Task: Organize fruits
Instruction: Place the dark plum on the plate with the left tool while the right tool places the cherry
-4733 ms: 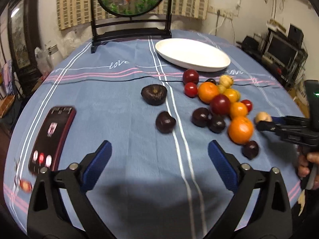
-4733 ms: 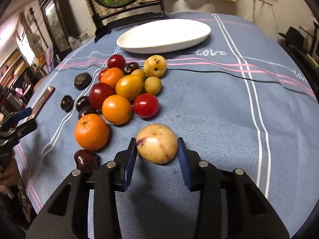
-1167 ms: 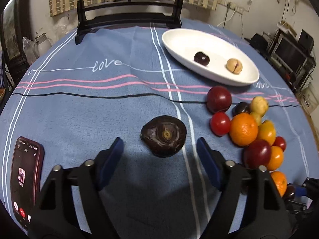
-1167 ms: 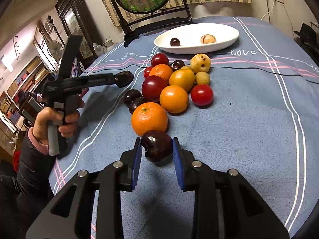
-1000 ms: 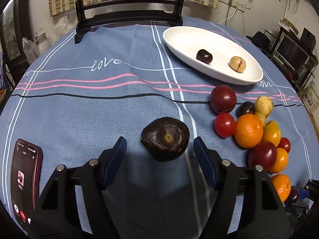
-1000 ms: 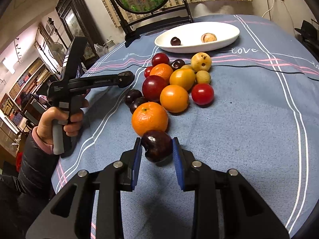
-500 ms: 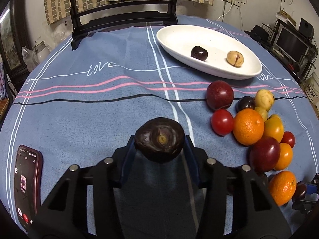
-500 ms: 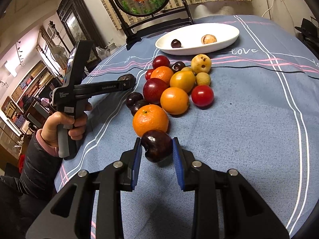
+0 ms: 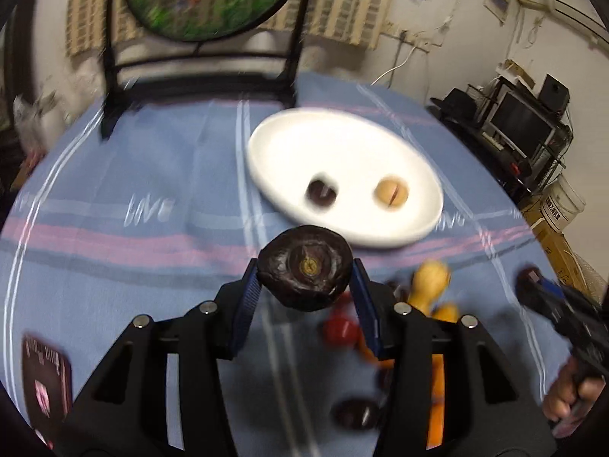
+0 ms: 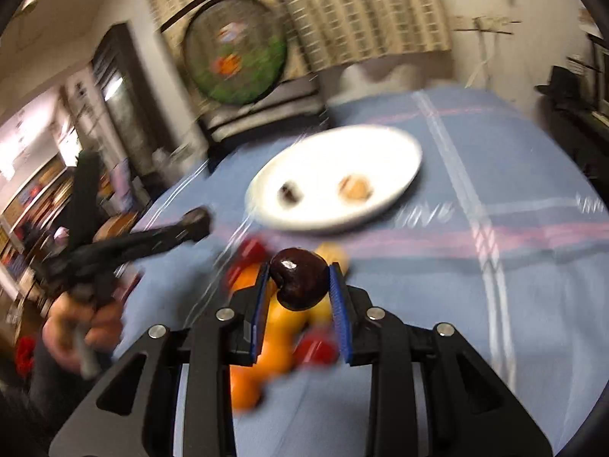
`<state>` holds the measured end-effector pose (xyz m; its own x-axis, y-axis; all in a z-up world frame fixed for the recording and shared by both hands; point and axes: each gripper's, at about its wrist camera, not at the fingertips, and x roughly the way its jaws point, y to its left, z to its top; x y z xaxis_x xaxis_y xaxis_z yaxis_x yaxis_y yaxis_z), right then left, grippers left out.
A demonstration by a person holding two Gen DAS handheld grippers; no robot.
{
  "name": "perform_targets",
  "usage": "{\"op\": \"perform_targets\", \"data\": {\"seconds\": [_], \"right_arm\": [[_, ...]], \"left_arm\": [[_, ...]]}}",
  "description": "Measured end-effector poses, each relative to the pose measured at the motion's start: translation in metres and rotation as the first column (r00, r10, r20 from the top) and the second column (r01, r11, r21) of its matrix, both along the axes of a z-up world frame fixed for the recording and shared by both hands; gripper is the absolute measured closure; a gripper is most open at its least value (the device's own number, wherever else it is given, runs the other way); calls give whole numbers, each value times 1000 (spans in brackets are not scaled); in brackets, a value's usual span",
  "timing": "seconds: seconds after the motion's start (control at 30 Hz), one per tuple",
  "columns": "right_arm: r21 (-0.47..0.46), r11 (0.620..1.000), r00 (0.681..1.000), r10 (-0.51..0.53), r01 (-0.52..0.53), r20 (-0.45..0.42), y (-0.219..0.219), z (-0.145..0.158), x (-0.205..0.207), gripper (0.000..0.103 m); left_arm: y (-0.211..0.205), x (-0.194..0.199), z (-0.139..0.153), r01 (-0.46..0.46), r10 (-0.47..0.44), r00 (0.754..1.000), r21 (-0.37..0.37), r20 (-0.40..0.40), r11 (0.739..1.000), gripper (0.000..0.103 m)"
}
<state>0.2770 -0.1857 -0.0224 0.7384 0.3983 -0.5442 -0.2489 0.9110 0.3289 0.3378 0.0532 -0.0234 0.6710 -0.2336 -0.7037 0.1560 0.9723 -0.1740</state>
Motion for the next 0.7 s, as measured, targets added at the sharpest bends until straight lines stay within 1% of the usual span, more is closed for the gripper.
{"op": "perform_targets", "data": {"seconds": [0.07, 0.1, 0.13, 0.17, 0.27, 0.4, 0.5, 0.57, 0.6, 0.63, 0.67, 0.7], "right_arm": [[7, 999, 999, -33, 33, -15, -7, 1, 34, 72], [-14, 998, 998, -57, 57, -16, -10, 1, 59, 72], [-29, 997, 997, -71, 70, -17, -11, 1, 71, 72], [-51, 995, 996, -86, 85, -24, -12, -2, 87, 72], [-40, 995, 993, -92, 89, -73, -15, -14, 131, 72], [-74, 994, 990, -93, 85, -103, -11, -26, 165, 72], [-59, 994, 987, -96, 89, -128, -12, -33, 180, 72], [-52, 995, 988, -88, 82, -128, -10, -34, 184, 72], [-55, 995, 988, -87, 80, -129, -9, -33, 185, 64], [-59, 995, 987, -93, 86, -130, -9, -32, 185, 58], [-64, 993, 986, -106, 98, -128, -10, -31, 181, 57], [-58, 993, 985, -114, 107, -126, -13, -27, 176, 56]], "left_arm": [[-9, 25, 7, 5, -5, 1000, 6, 1, 1000, 55], [-12, 36, 9, 6, -6, 1000, 6, -3, 1000, 55], [-16, 50, 10, 6, -6, 1000, 7, -12, 1000, 55], [-21, 65, 10, -2, 3, 1000, 15, -21, 1000, 55], [-32, 101, 2, -17, 19, 999, 57, -50, 998, 55], [-36, 134, -13, -37, 46, 994, 93, -100, 995, 55], [-32, 148, -23, -73, 87, 989, 118, -116, 990, 55], [-31, 154, -27, -78, 93, 987, 117, -131, 990, 55], [-31, 156, -29, -78, 94, 986, 119, -139, 990, 53], [-31, 155, -29, -85, 102, 985, 126, -139, 988, 40], [-30, 152, -27, -100, 118, 985, 139, -128, 985, 33], [-29, 145, -20, -118, 133, 986, 148, -96, 982, 26]]}}
